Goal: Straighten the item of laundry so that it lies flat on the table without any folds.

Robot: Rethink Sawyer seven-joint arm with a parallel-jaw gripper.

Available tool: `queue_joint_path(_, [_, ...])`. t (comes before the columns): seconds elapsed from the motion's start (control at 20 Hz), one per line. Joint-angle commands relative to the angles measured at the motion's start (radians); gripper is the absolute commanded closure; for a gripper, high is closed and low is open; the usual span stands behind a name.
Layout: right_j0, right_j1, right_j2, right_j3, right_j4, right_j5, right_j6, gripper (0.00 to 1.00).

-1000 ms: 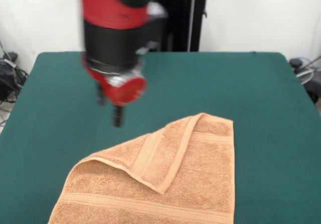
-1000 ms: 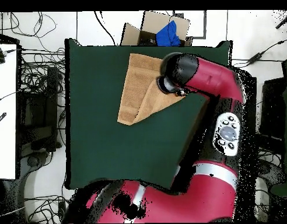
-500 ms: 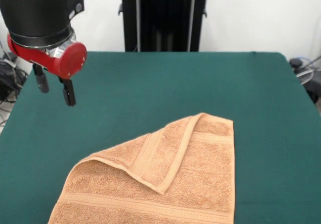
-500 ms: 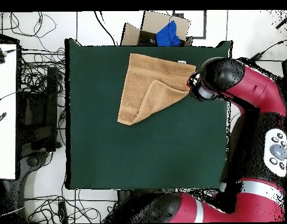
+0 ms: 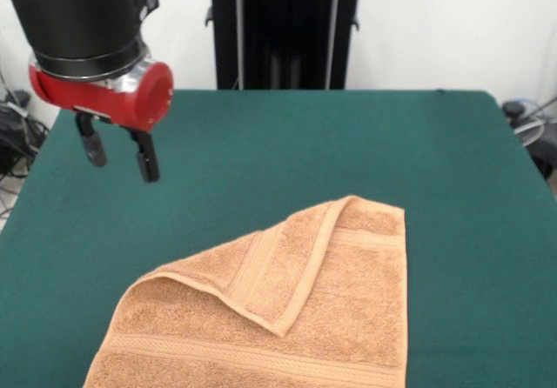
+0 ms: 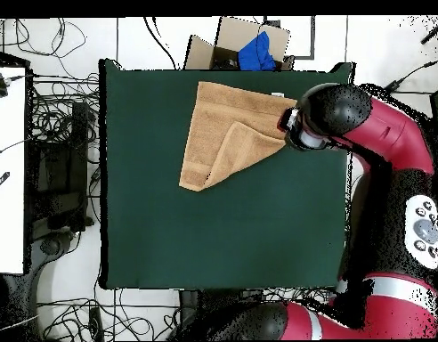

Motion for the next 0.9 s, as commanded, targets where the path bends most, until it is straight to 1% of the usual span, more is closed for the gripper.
queue_joint_path(0.05, [-0.042,0.031,0.186,0.123,-0.018,0.168,-0.247,0.00])
queue_joint_path(0.2, [-0.065,0.041,0.232,0.115,-0.032,0.194,-0.315,0.00])
queue_joint_path(0.4, [-0.119,0.074,0.323,0.131,0.002,0.222,-0.373,0.00])
queue_joint_path(0.65, [-0.163,0.137,0.406,0.095,0.026,0.295,-0.411,0.00])
queue_joint_path(0.9, [-0.185,0.175,0.452,0.074,0.039,0.341,-0.435,0.00])
